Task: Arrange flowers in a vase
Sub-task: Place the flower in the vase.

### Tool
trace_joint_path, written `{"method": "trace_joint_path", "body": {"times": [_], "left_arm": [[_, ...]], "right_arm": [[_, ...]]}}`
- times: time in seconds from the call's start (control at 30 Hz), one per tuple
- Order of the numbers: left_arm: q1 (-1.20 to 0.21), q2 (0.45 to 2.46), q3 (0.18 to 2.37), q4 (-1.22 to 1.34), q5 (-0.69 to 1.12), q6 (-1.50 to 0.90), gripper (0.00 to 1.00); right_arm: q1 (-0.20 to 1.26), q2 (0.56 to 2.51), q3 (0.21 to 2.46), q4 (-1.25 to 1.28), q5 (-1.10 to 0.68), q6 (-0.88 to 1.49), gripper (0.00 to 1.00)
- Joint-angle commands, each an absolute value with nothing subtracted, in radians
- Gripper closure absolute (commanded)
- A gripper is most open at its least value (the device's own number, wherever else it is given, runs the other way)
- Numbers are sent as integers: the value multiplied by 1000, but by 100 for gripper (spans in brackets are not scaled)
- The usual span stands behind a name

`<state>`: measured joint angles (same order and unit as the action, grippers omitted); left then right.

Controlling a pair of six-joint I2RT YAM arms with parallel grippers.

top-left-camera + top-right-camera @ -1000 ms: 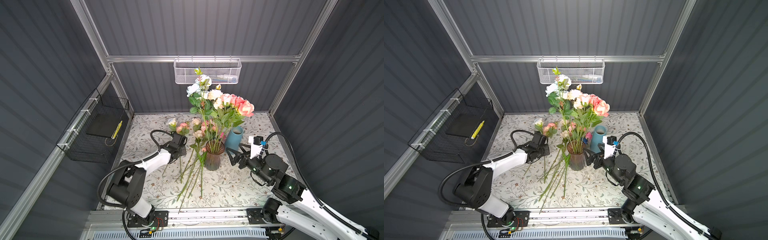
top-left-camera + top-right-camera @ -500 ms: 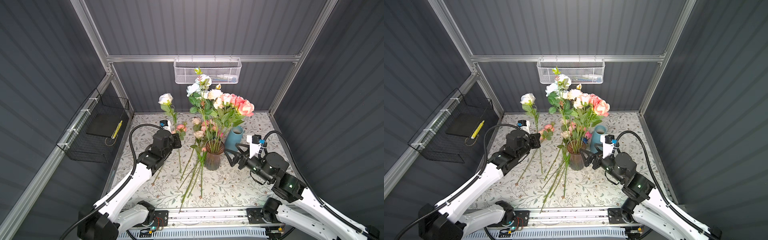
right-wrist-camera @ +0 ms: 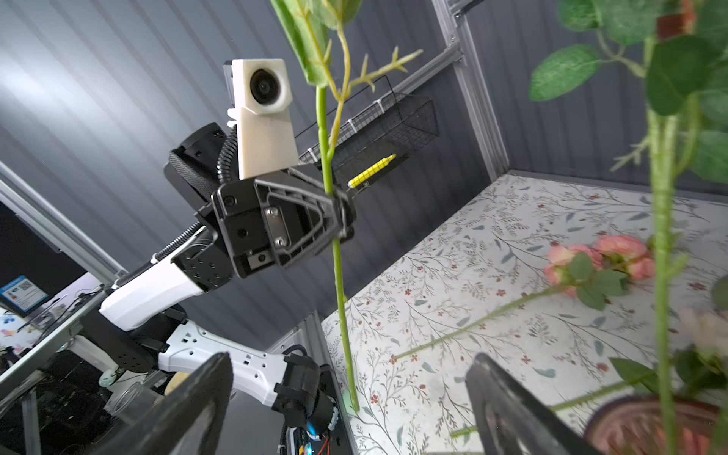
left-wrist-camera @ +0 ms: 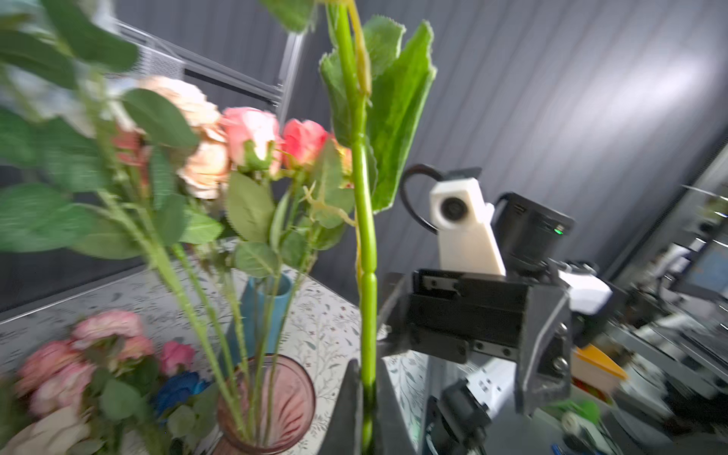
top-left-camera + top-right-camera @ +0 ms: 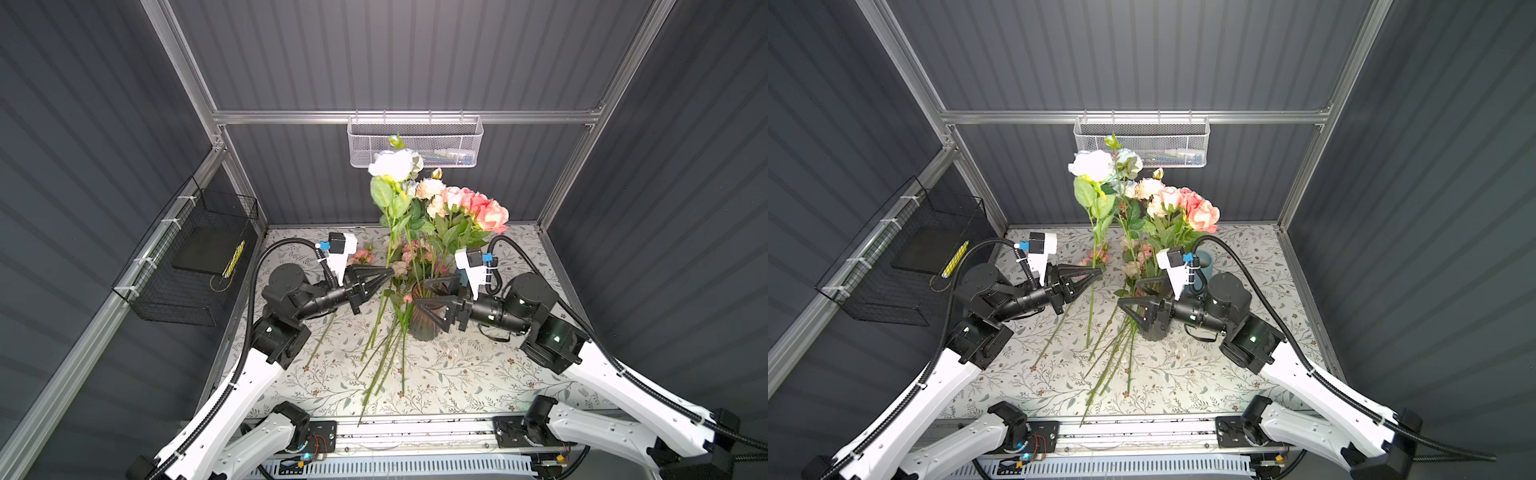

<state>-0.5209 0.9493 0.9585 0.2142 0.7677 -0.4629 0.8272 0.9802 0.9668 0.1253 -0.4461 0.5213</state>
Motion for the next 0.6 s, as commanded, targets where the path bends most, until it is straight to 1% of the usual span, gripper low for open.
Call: {"method": "trace_joint_path", "body": {"times": [0.0,0.17,0.37,0.43,0.57], "left_arm": [[-519,972,959,341,1013,-532,100],[-545,979,956,343,1088,-511,100],[-609,1015,1005,184,1086,-386,100],[-627,1033,1012,173,1077,-382,100],[-634,1048,1019,140,1020,-374,100]], "right_arm": [[837,986,1017,219,-503,541,6],[838,1018,1063,247,-474,540,11],[840,1066,1100,303,-497,562,21],[840,1073,1110,307,-500,562,30],[839,1070,1107,303,-486,558,61]]}}
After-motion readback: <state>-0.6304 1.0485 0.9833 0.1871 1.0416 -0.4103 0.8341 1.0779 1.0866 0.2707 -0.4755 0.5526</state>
